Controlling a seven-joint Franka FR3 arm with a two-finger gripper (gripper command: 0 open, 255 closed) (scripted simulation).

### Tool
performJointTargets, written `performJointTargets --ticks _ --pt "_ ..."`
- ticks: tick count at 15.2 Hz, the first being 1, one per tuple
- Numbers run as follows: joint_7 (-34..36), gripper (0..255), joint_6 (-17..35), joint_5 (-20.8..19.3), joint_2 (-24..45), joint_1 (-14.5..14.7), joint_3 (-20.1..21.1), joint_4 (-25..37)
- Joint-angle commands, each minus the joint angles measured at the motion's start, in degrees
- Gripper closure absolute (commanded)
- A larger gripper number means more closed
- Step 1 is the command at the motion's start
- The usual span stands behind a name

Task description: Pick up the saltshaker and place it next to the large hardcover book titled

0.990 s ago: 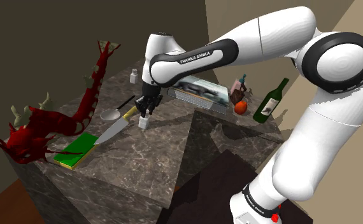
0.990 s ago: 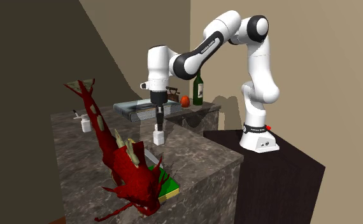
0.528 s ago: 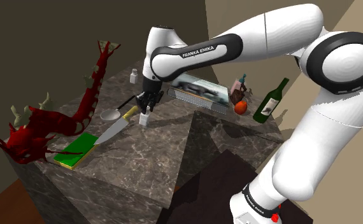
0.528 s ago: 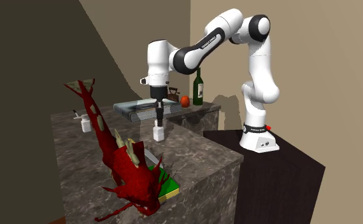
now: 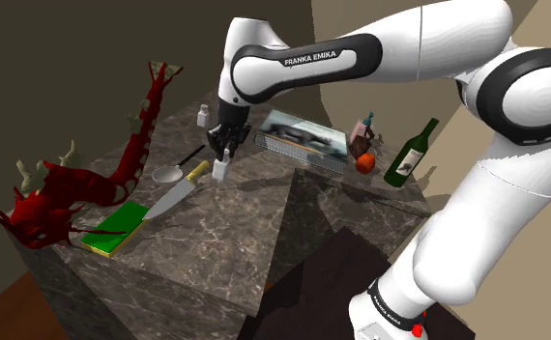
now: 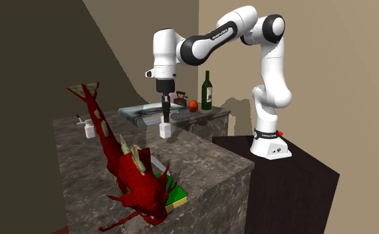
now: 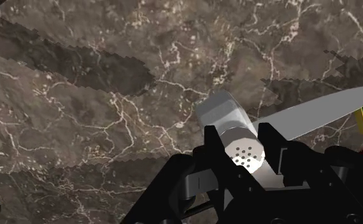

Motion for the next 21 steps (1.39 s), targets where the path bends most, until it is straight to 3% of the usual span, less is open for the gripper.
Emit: performJointTargets --ticks 1,18,21 --pt "-0.16 255 -1.41 0.14 -0.53 -0.06 -0.03 0.87" --pt "-0.47 255 -14.12 0.67 -2.69 -0.15 -0.05 11.48" --pt "-3.23 255 -13.91 1.18 -4.77 -1.51 -1.33 9.21"
